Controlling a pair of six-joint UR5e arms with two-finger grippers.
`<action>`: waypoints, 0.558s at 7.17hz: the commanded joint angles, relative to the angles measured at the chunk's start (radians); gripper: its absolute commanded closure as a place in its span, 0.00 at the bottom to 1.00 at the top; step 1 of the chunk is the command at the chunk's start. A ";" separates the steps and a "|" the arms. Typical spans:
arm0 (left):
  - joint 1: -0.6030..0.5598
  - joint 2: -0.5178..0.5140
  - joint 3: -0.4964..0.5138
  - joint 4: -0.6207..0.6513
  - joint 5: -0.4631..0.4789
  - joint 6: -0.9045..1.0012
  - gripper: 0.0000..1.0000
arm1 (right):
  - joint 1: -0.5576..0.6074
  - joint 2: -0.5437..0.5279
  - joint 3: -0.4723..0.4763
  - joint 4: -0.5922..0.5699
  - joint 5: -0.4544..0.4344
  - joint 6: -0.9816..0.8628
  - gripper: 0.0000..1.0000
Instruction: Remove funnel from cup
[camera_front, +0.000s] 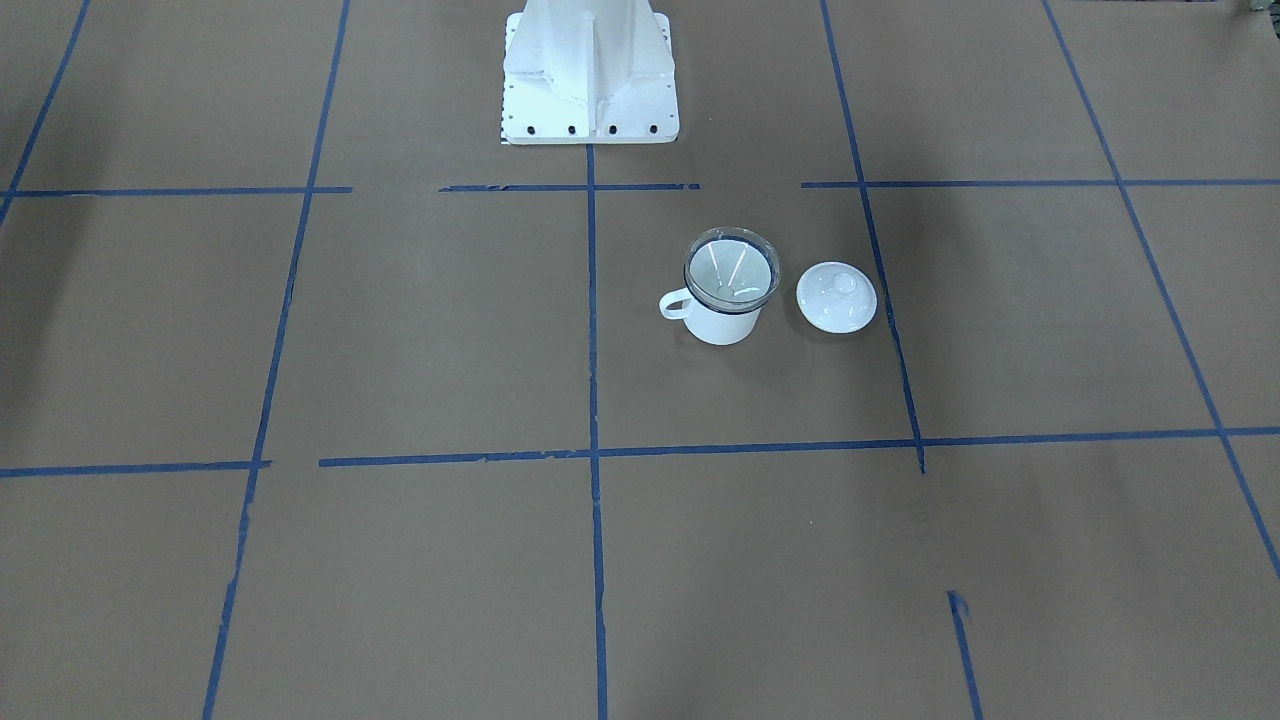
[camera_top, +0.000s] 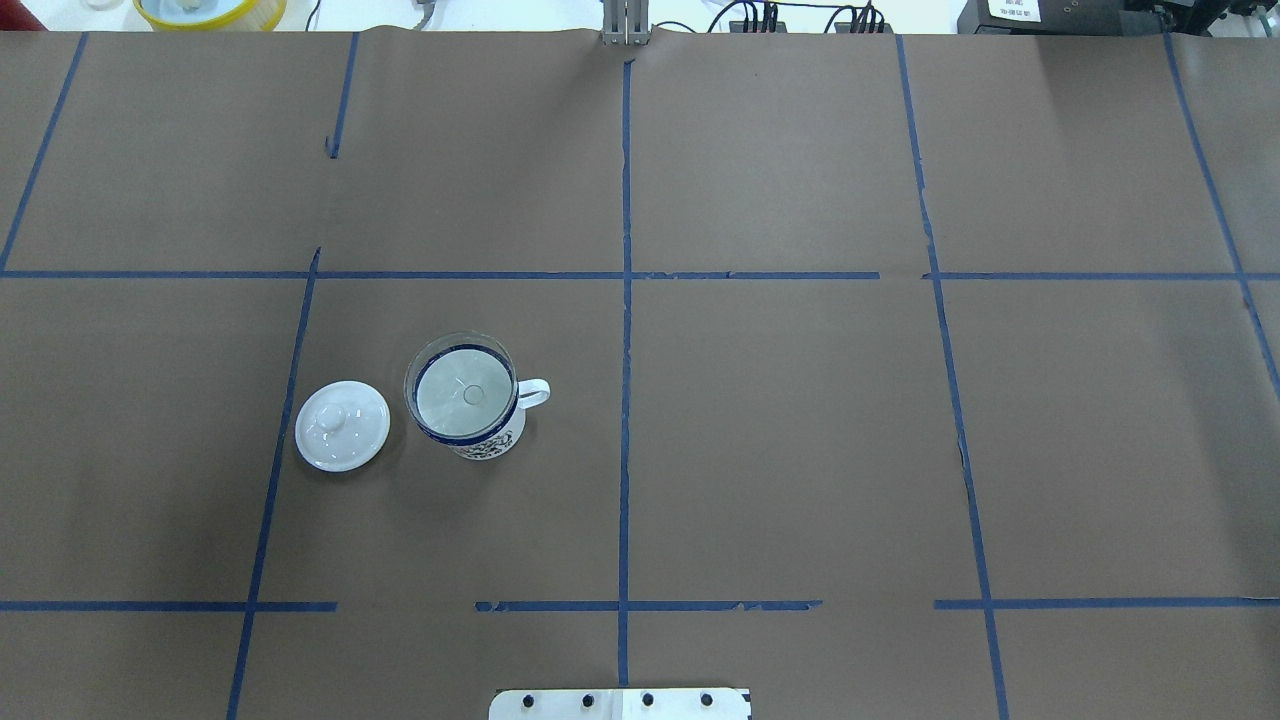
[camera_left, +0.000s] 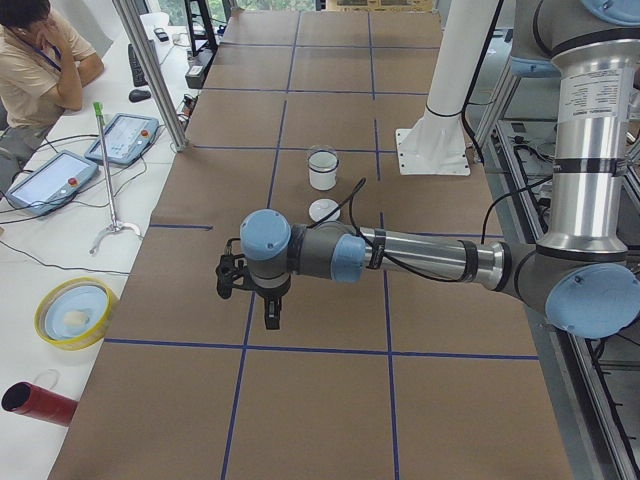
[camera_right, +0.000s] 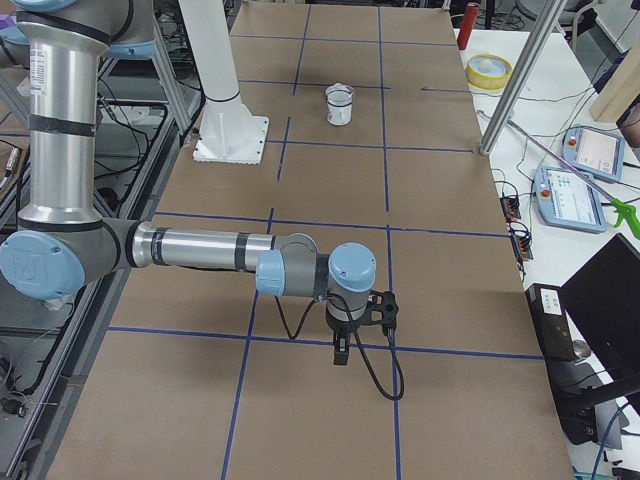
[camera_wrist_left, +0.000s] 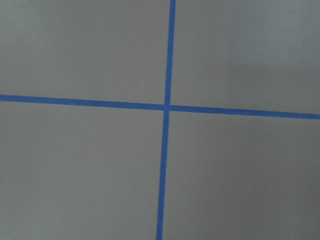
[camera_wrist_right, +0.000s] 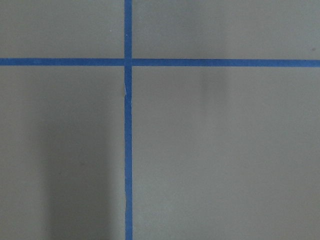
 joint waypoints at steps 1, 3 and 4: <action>0.183 -0.143 -0.054 -0.033 0.035 -0.442 0.00 | 0.000 0.000 0.000 0.000 0.000 0.000 0.00; 0.329 -0.301 -0.054 -0.022 0.126 -0.797 0.00 | 0.000 0.000 0.000 0.000 0.000 0.000 0.00; 0.371 -0.349 -0.054 -0.024 0.127 -0.962 0.00 | 0.000 0.000 0.000 0.000 0.000 0.000 0.00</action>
